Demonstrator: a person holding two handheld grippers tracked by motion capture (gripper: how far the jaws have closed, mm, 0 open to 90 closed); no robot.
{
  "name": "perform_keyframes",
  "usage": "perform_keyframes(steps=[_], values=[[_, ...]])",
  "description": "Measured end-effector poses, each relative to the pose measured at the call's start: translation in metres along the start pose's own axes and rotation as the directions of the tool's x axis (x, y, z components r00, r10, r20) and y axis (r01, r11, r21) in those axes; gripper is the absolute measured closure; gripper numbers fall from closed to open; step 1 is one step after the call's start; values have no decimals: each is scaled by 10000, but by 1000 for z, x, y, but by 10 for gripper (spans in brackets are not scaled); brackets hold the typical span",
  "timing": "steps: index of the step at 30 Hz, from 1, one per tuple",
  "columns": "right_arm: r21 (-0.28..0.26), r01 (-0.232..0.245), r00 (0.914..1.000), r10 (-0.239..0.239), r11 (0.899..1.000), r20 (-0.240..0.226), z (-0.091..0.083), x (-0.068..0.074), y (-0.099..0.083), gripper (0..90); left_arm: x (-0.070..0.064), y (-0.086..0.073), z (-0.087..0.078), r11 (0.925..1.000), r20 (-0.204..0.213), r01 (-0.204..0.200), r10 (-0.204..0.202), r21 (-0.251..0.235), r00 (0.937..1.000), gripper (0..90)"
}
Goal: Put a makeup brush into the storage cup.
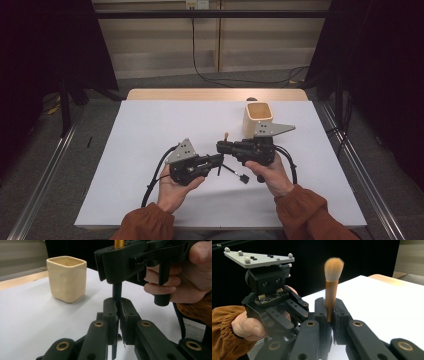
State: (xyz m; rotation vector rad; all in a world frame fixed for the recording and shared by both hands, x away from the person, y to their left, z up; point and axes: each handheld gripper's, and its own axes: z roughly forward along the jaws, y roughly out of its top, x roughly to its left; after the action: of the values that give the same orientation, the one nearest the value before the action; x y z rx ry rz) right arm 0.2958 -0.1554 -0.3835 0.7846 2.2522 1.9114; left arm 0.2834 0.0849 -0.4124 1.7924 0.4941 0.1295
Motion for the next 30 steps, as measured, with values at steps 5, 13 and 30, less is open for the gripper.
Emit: perform_keyframes(steps=[5,13,30], values=[[90,90,9999,-91,9999,136,1,2,1,839,1,-1,0,9999,56,0,1,-113,10000,834],[118,205,9996,-207,9997,191,0,2,1,839,1,-2,0,9998,-57,99,-100,-188,9999,740],[112,384,9992,-386,9992,144,-2,4,2,839,2,-3,3,9990,-457,441,-440,23,9980,236]])
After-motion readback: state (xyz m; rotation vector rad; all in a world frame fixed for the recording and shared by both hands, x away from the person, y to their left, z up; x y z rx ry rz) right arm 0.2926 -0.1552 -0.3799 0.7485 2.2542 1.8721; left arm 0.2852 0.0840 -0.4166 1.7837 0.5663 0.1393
